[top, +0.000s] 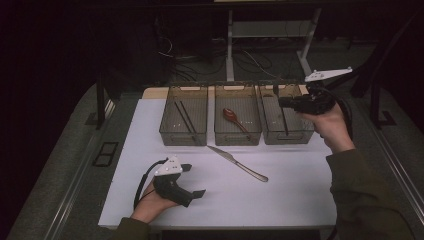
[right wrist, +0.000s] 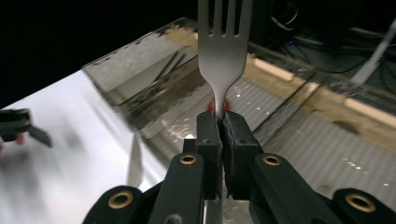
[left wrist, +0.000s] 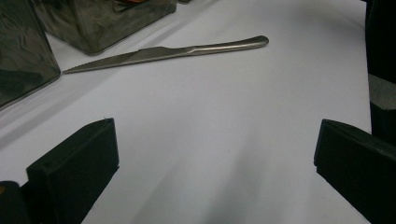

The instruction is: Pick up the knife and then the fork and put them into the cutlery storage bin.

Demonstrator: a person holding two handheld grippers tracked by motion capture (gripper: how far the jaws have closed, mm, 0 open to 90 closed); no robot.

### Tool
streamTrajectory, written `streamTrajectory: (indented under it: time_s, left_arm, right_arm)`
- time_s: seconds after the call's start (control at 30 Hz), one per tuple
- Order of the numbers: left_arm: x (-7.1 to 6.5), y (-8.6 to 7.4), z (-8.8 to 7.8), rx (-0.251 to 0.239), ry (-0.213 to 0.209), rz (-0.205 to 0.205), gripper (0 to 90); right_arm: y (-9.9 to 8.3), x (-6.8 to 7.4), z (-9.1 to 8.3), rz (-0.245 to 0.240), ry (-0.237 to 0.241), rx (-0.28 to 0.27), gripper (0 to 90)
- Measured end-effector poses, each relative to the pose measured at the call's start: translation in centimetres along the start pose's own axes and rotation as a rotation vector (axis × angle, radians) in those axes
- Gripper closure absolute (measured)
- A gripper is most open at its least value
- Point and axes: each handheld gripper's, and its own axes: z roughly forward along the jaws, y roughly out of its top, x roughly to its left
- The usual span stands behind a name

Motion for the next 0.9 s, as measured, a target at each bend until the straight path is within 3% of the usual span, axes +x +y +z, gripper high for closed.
streamTrajectory:
  time_s: [0.2,0.4,0.63,0.9]
  left_arm:
    - [0.0,0.0,0.0,-0.005,-0.001,0.000,0.0]
    - [0.0,0.0,0.0,-0.007,-0.001,-0.002,0.0]
    - [0.0,0.0,-0.1,-0.005,-0.003,0.001,0.0]
    - [-0.1,0.0,0.1,-0.003,-0.004,0.000,0.0]
  right_arm:
    - [1.2,-3.0,0.4,0.014,-0.099,0.000,84.8]
    - [1.5,-5.1,1.4,0.021,-0.154,0.026,84.8]
    - [0.2,-7.1,2.8,0.028,-0.203,0.101,84.8]
    - [-2.1,-8.4,3.5,0.060,-0.212,0.161,84.8]
